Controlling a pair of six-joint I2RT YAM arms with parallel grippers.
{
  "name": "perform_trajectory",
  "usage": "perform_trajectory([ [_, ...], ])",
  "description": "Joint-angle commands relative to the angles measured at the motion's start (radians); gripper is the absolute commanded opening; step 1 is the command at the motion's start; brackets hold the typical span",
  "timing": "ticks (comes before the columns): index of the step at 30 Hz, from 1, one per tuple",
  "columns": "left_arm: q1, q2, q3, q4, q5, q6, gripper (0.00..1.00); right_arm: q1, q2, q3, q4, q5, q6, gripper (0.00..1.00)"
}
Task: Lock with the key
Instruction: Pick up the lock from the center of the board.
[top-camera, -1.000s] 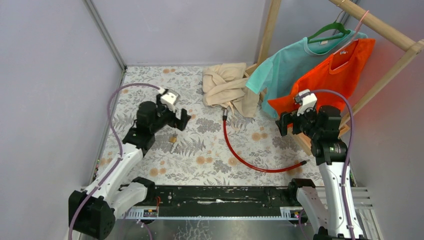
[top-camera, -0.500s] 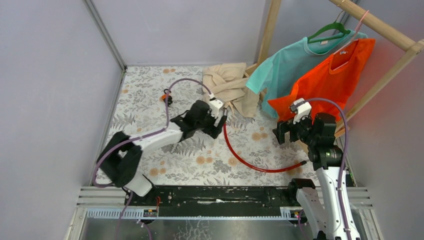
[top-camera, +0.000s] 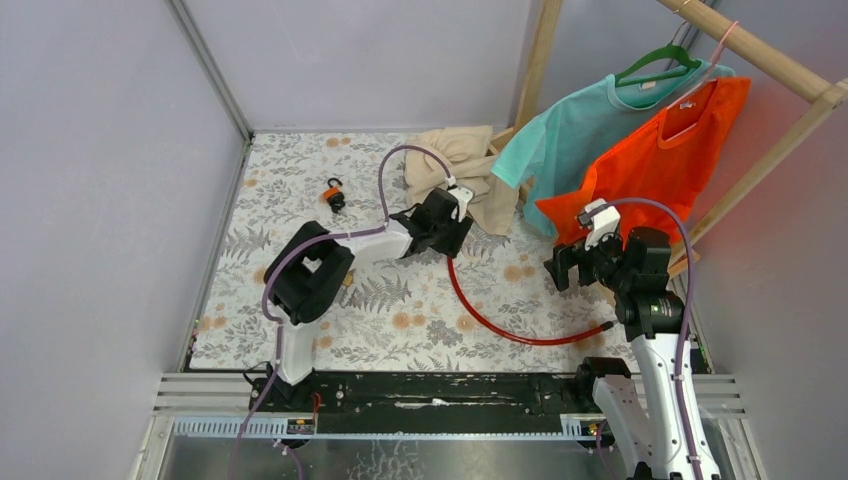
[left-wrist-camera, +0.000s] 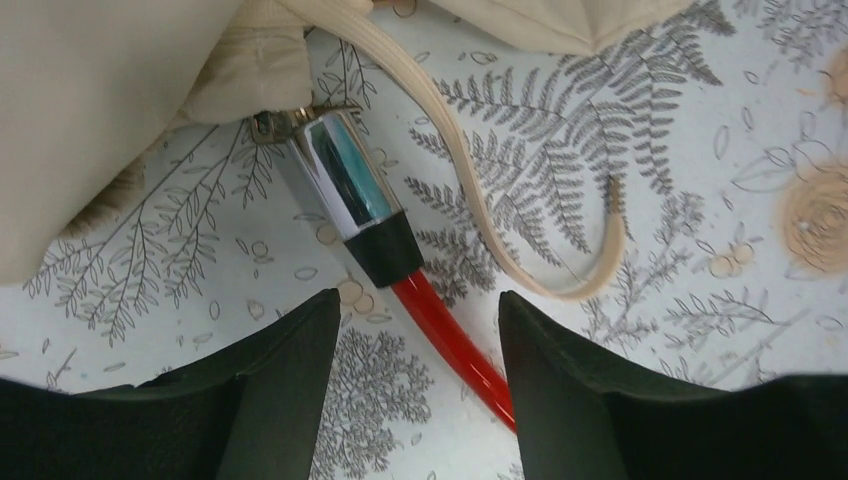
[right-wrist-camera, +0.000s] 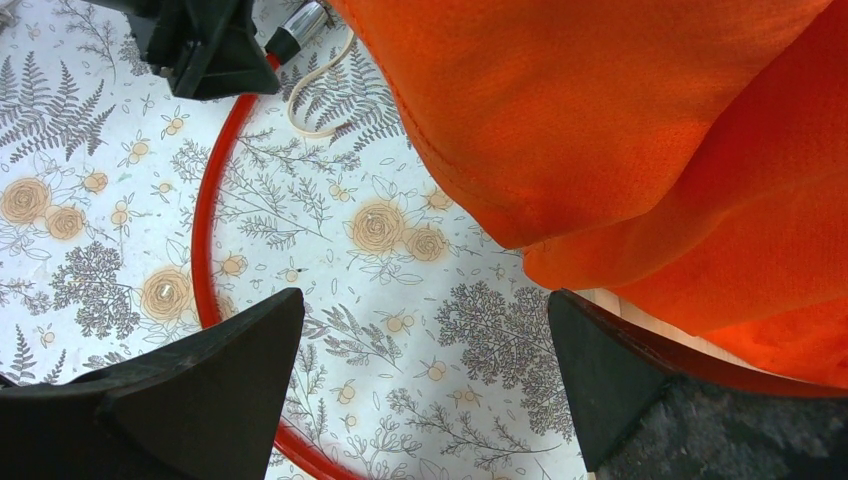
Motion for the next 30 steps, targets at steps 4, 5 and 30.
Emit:
perform_trajectory([
  [4, -0.007, 0.086, 0.103, -0.025, -0.085, -0.024, 0.6, -0.006, 0.002, -0.003, 0.001, -0.027, -0.02, 0.99],
  [5, -0.007, 0.096, 0.109, -0.026, -0.088, -0.023, 0.59, -0.006, 0.004, -0.002, 0.0, -0.028, -0.021, 0.99],
  [30, 0.239, -0.203, -0.189, 0.021, -0.108, 0.015, 0.01, 0.009, 0.176, 0.073, -0.18, -0.075, -0.173, 0.99],
])
